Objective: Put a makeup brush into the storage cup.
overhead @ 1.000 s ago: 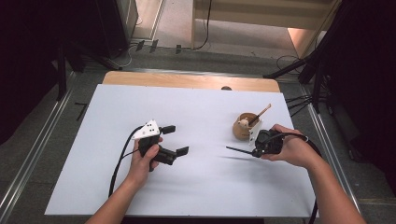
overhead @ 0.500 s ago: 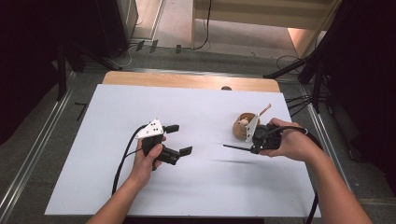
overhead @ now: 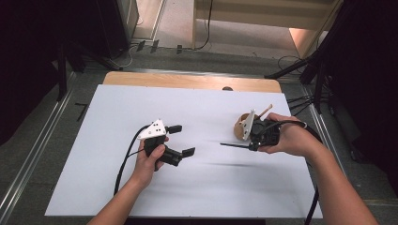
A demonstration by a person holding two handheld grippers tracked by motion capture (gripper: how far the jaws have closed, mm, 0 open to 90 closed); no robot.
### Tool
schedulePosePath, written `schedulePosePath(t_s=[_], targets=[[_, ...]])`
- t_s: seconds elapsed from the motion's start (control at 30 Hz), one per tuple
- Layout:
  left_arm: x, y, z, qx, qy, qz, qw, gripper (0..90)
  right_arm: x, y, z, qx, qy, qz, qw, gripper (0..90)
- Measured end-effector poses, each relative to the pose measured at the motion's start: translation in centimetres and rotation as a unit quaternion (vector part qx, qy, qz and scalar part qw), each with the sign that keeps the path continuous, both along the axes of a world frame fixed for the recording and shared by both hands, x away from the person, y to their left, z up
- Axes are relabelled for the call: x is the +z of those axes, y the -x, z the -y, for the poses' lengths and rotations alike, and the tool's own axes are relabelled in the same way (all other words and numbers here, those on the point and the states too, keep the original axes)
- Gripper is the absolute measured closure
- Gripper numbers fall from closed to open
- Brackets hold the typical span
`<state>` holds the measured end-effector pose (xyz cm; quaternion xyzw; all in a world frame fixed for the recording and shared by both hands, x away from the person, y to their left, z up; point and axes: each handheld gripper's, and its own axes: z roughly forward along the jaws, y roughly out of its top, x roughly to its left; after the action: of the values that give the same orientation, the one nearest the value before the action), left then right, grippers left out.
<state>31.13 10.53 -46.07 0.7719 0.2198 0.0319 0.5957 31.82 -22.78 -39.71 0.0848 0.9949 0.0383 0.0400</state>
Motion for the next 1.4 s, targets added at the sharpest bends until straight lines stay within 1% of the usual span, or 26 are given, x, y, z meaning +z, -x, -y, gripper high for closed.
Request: schedulePosePath(t_s=[0.2,0.27,0.3,0.33,0.37,0.43,0.53,0.57,0.6,0.63,0.67,0.73,0.83,0.9,0.93,0.97,1.0,1.07,1.17,1.23,1.27,1.33,1.4], targets=[[0.0,0.2,0.5,-0.009,-0.003,0.002,1.0,0.0,0.8,-0.1,-0.9,0.013,0.002,0.002,0.9999,85.2],[0.1,0.3,0.7,-0.017,-0.007,0.008,0.9998,0.0,1.2,-0.1,-1.3,0.017,0.001,0.004,0.9998,85.2],[0.0,0.3,0.8,-0.021,-0.004,0.009,0.9997,0.0,1.2,-0.1,-1.3,0.017,0.001,0.004,0.9998,85.2],[0.1,0.4,1.0,-0.033,-0.003,0.009,0.9994,0.0,1.4,0.0,-1.6,0.021,0.002,0.004,0.9998,85.2],[0.1,0.4,1.0,-0.033,-0.003,0.009,0.9994,0.0,1.4,0.0,-1.6,0.021,0.002,0.004,0.9998,85.2],[0.2,0.5,1.4,-0.044,-0.001,0.011,0.999,0.0,1.6,0.0,-2.0,0.028,0.002,0.006,0.9996,85.2],[0.3,0.8,2.0,-0.05,0.001,0.014,0.9986,1.1,1.8,0.1,-2.3,0.029,0.003,0.006,0.9996,85.2],[0.3,0.8,2.1,-0.05,0.0,0.015,0.9986,3.8,1.8,0.0,-2.5,0.034,0.001,0.004,0.9994,85.2],[0.3,0.9,2.5,-0.052,-0.002,0.016,0.9985,9.1,1.9,0.1,-2.7,0.035,0.0,0.005,0.9994,85.2],[0.3,0.9,2.5,-0.052,-0.002,0.016,0.9985,11.8,1.9,0.1,-2.7,0.035,0.0,0.005,0.9994,85.2],[0.3,1.1,2.7,-0.052,-0.008,0.016,0.9985,14.2,1.9,0.1,-3.0,0.038,0.001,0.005,0.9992,85.2],[0.2,1.1,3.0,-0.056,-0.007,0.017,0.9983,15.4,1.9,0.1,-3.1,0.039,0.003,0.004,0.9992,85.2],[0.2,1.3,3.3,-0.057,-0.016,0.02,0.998,24.0,2.1,0.1,-3.4,0.046,0.005,0.003,0.9989,85.2],[0.1,1.4,3.5,-0.06,-0.019,0.022,0.9978,30.2,2.1,0.2,-3.6,0.045,0.007,0.003,0.9989,85.2],[0.1,1.4,3.6,-0.061,-0.02,0.024,0.9976,35.4,2.2,0.2,-3.8,0.047,0.007,0.002,0.9989,85.2],[0.1,1.4,3.7,-0.061,-0.02,0.024,0.9976,35.4,2.2,0.2,-3.8,0.047,0.007,0.002,0.9989,85.2],[0.1,1.4,3.7,-0.061,-0.02,0.023,0.9976,38.8,2.2,0.2,-3.9,0.052,0.006,0.001,0.9986,85.2],[0.0,1.4,3.8,-0.064,-0.017,0.023,0.9976,40.4,2.2,0.2,-4.0,0.051,0.006,0.002,0.9987,85.2],[0.0,1.4,4.0,-0.067,-0.015,0.022,0.9974,46.5,2.2,0.2,-4.3,0.055,0.01,0.001,0.9984,85.2],[0.0,1.5,4.1,-0.071,-0.017,0.023,0.9971,49.1,2.2,0.2,-4.5,0.055,0.01,0.001,0.9984,85.2],[0.0,1.5,4.2,-0.075,-0.023,0.022,0.9967,49.1,2.2,0.2,-4.5,0.055,0.01,0.0,0.9984,85.2],[0.0,1.6,4.4,-0.079,-0.023,0.02,0.9964,52.9,2.2,0.2,-4.7,0.057,0.01,0.0,0.9983,85.2],[0.0,1.6,4.6,-0.081,-0.026,0.023,0.9961,55.5,2.2,0.2,-4.9,0.058,0.013,-0.001,0.9982,85.2]])
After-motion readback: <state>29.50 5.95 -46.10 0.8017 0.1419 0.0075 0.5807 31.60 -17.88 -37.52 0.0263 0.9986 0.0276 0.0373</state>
